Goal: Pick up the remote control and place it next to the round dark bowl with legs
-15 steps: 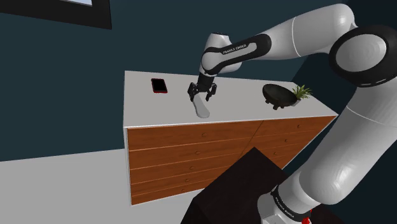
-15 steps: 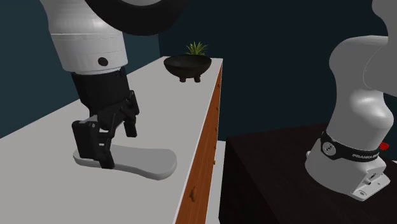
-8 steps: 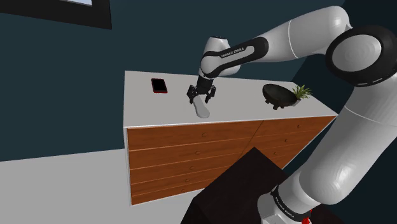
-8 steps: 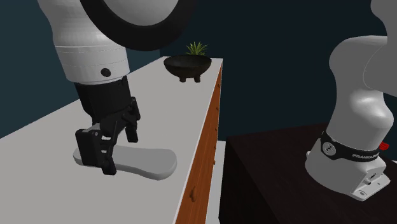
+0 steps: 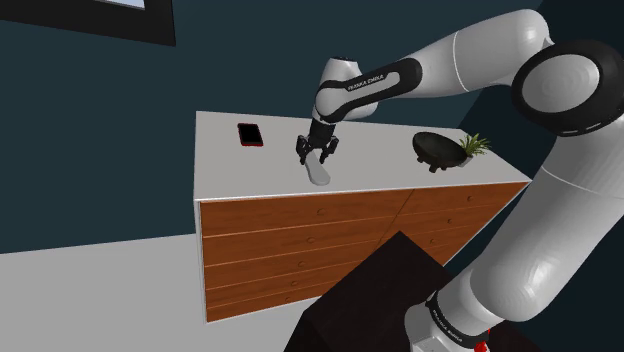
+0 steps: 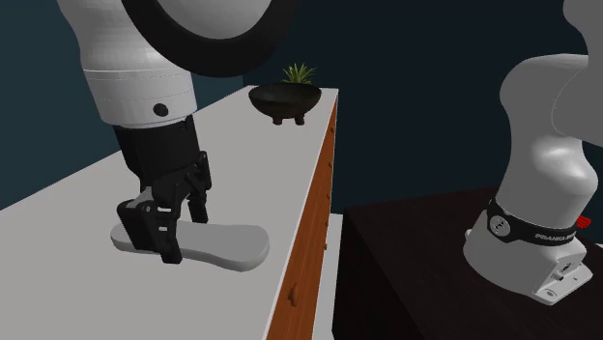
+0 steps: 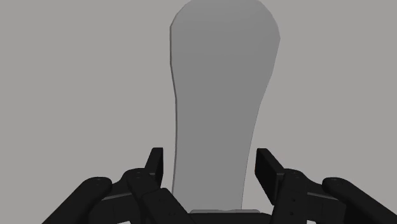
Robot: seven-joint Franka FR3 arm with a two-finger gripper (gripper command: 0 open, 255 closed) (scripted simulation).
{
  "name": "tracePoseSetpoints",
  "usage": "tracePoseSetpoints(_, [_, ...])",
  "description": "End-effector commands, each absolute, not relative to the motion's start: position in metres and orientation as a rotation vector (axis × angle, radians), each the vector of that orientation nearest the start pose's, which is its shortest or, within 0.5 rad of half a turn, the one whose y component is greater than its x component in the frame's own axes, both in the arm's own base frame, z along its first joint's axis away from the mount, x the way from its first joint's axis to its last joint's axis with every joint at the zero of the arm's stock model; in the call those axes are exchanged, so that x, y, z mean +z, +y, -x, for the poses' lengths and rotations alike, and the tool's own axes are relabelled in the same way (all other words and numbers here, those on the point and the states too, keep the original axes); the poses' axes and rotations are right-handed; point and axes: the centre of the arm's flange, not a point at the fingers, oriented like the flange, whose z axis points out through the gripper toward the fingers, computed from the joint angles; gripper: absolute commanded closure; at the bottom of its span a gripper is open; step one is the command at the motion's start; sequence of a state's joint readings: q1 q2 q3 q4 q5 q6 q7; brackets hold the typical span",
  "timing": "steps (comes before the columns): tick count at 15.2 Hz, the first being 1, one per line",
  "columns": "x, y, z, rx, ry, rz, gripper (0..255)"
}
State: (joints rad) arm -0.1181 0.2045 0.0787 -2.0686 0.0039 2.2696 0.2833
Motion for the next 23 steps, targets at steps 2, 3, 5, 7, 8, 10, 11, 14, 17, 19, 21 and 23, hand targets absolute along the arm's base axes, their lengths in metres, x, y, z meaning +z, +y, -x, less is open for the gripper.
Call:
tracePoseSetpoints(2, [0.334, -0.024, -0.579, 0.008, 0.508, 3.082, 255])
tracePoseSetpoints(3, [0.334, -0.024, -0.579, 0.008, 0.508, 3.082, 255])
tracePoseSetpoints(5, [0.339, -0.024, -0.578, 0.008, 0.508, 3.082, 255])
tracePoseSetpoints(7, [0.349, -0.024, -0.578, 0.008, 0.508, 3.082, 255])
tracePoseSetpoints(8, [0.355, -0.024, -0.579, 0.008, 0.508, 3.082, 255])
tracePoseSetpoints(10, [0.365, -0.024, -0.578, 0.008, 0.508, 3.082, 255])
tracePoseSetpoints(11, [0.371, -0.024, -0.579, 0.008, 0.508, 3.082, 255])
tracePoseSetpoints(14, [0.386, -0.024, -0.579, 0.008, 0.508, 3.082, 255])
tracePoseSetpoints(17, [0.402, -0.024, -0.579, 0.008, 0.508, 3.082, 255])
tracePoseSetpoints(19, [0.413, -0.024, -0.579, 0.008, 0.508, 3.082, 255])
tracePoseSetpoints(21, [0.423, -0.024, -0.579, 0.008, 0.508, 3.082, 255])
tracePoseSetpoints(23, [0.434, -0.024, -0.579, 0.008, 0.508, 3.082, 255])
